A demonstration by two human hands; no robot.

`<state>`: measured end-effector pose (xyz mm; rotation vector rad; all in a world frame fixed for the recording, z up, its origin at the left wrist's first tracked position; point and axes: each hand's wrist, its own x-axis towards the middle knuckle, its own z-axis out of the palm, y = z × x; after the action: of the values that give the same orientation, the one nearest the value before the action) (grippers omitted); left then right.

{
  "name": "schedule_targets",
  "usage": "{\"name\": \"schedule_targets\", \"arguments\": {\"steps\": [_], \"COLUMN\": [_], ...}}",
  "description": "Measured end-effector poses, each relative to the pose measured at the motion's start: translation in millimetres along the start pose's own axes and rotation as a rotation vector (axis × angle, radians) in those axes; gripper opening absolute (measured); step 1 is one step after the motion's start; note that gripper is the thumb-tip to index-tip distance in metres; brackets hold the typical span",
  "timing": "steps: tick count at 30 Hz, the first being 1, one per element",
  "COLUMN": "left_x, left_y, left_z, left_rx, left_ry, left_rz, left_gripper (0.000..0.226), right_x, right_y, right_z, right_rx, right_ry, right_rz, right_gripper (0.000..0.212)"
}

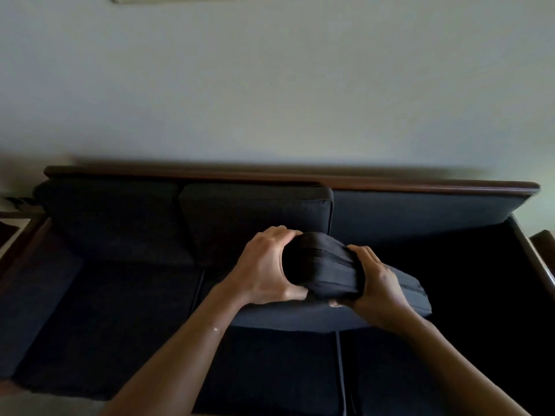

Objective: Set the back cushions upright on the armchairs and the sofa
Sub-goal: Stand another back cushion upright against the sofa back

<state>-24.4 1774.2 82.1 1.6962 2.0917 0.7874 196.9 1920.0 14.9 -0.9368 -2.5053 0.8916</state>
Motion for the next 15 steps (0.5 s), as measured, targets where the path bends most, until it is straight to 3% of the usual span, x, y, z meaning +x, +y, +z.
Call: {"name": "schedule_targets", "arguments": {"steps": [3, 8, 12, 15], "left_x": [23.0, 39.4, 31.5, 16.5], "left_y": [34.6, 51.4, 32.8, 9.7], "left_z": [-0.9, 52.9, 79.4, 77.3], "left_rx": [0.107, 0.188, 0.245, 0.437], "left_ry": [-0.041, -0.184, -0.219, -0.279], "left_rz": [0.114, 0.121, 0.07, -0.001], "left_gripper": [0.09, 0.103, 0.12, 0.127], "right_x": [-14.6, -41.8, -47.7, -41.0], "right_y": [17.1, 59.7, 66.0, 50.0], "right_z": [-15.3, -7.8, -26.5, -55.5], "right_rx": [0.149, 0.284, 0.3, 0.027], "right_ry": [0.048, -0.125, -0.041, 0.014], "right_rz": [0.08, 0.292, 0.256, 0.125], "right_gripper": [0.121, 0.126, 0.138, 0.131]}}
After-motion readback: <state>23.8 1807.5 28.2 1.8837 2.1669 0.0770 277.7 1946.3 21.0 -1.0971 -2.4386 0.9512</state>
